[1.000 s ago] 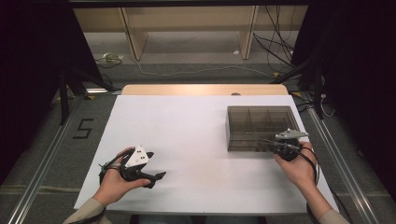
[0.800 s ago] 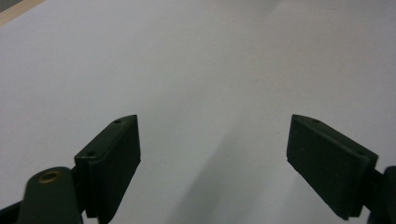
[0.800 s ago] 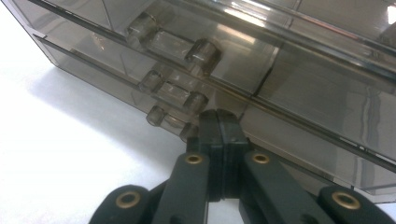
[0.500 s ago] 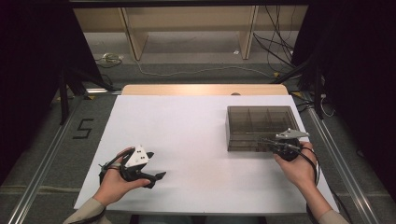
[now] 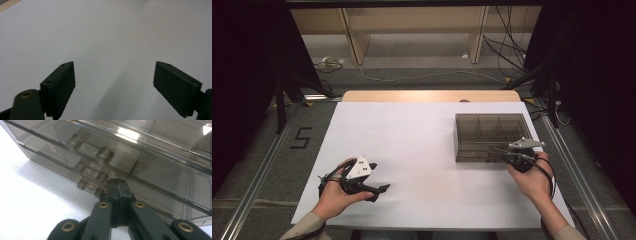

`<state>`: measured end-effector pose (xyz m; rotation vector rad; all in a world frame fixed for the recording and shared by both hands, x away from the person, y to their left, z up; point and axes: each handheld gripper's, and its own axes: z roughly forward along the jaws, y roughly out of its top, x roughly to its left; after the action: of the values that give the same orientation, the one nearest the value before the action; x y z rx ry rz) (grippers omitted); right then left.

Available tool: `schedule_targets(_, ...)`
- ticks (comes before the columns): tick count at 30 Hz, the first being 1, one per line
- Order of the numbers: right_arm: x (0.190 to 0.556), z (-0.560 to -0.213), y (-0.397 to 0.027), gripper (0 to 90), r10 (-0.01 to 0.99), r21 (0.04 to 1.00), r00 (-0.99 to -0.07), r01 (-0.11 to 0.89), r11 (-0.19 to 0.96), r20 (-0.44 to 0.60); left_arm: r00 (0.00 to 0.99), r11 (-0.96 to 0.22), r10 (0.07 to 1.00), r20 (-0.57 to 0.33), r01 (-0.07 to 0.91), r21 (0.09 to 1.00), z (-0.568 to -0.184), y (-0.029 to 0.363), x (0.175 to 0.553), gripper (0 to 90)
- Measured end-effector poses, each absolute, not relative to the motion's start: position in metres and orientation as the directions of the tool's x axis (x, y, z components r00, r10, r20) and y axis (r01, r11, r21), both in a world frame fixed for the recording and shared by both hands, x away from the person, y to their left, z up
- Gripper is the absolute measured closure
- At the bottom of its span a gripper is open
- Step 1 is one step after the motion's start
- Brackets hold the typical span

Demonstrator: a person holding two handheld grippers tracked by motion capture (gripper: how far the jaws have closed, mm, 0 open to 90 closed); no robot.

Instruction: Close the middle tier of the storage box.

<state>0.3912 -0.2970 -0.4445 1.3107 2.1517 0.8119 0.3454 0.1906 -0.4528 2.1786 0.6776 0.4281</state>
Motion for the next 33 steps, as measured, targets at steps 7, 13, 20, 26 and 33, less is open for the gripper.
schedule_targets(7, 0.382, -0.441, -0.29, 83.2, 0.89, 0.717, -0.449, 0.593, 0.368, -0.086, 0.798, -0.537, 0.597, 0.079, 0.325, 0.779, -0.452, 0.191, 0.345, 17.8)
schedule_targets(13, 0.377, -0.44, -0.283, 74.0, 0.872, 0.743, -0.485, 0.562, 0.364, -0.06, 0.798, -0.539, 0.597, 0.081, 0.324, 0.777, -0.452, 0.192, 0.345, 17.8)
schedule_targets(20, 0.375, -0.44, -0.276, 66.3, 0.829, 0.776, -0.558, 0.512, 0.368, -0.025, 0.798, -0.536, 0.598, 0.075, 0.328, 0.778, -0.452, 0.192, 0.345, 17.5)
schedule_targets(26, 0.371, -0.439, -0.264, 58.7, 0.775, 0.8, -0.631, 0.475, 0.366, 0.021, 0.797, -0.528, 0.601, 0.064, 0.335, 0.78, -0.453, 0.192, 0.345, 17.3)
schedule_targets(33, 0.368, -0.44, -0.248, 49.7, 0.713, 0.822, -0.7, 0.431, 0.372, 0.044, 0.797, -0.525, 0.602, 0.055, 0.342, 0.779, -0.453, 0.192, 0.345, 17.2)
